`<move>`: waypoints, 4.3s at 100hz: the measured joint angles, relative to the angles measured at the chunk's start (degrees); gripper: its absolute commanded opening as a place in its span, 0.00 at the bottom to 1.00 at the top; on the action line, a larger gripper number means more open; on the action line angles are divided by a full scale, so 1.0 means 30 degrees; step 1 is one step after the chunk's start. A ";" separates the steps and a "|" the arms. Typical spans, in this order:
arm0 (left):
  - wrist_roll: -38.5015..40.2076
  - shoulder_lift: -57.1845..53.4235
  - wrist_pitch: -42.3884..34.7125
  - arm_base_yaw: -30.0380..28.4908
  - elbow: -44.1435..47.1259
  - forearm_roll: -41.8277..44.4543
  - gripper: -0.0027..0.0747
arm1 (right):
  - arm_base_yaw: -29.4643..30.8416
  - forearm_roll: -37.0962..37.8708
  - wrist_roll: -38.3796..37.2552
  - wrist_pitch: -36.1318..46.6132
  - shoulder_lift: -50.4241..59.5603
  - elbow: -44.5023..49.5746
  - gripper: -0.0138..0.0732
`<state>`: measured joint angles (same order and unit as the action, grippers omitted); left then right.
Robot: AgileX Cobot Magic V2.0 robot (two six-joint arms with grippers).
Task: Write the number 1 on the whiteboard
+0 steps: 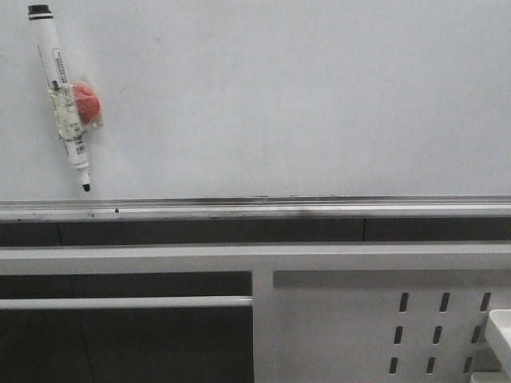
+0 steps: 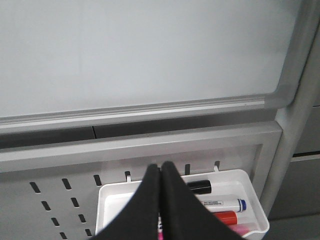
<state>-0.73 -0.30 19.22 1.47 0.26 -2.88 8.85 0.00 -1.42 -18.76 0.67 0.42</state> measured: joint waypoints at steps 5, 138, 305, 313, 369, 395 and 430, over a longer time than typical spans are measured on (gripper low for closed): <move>0.0000 0.0000 0.0000 0.0000 0.0000 0.0000 0.01 | 0.0000 0.0000 0.0000 0.0000 0.0000 0.0000 0.08; 0.0000 0.0000 -0.3402 0.0000 -0.0837 -0.1298 0.01 | 0.0000 -0.6700 -0.0079 0.4983 0.0000 -0.0633 0.08; 0.0000 1.4011 -1.2907 0.8115 -0.4436 -0.1618 0.54 | -0.1333 -0.8555 0.4911 -0.1041 -0.7115 -0.5952 0.08; 0.0000 1.4777 -1.3860 0.8979 -0.3915 -0.1724 0.54 | -0.1489 -0.8555 0.4940 -0.1041 -0.7115 -0.5952 0.08; 0.1558 2.2775 -2.6530 1.2386 -0.1251 -0.2661 0.54 | -0.1572 -0.8770 0.4940 -0.1041 -0.7115 -0.5952 0.08; 0.3904 2.7873 -2.7974 1.2386 -0.1529 -0.2329 0.54 | -0.2168 -0.8873 0.5077 -0.1076 -0.7115 -0.5952 0.08; 0.4407 2.9072 -2.8082 1.2386 -0.3102 -0.2202 0.54 | -0.6349 -0.8917 0.5878 -0.1109 -0.7115 -0.5952 0.08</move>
<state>12.49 86.92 -65.03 38.62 -9.05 -9.48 -10.19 -26.75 16.21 -22.08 -20.67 -17.43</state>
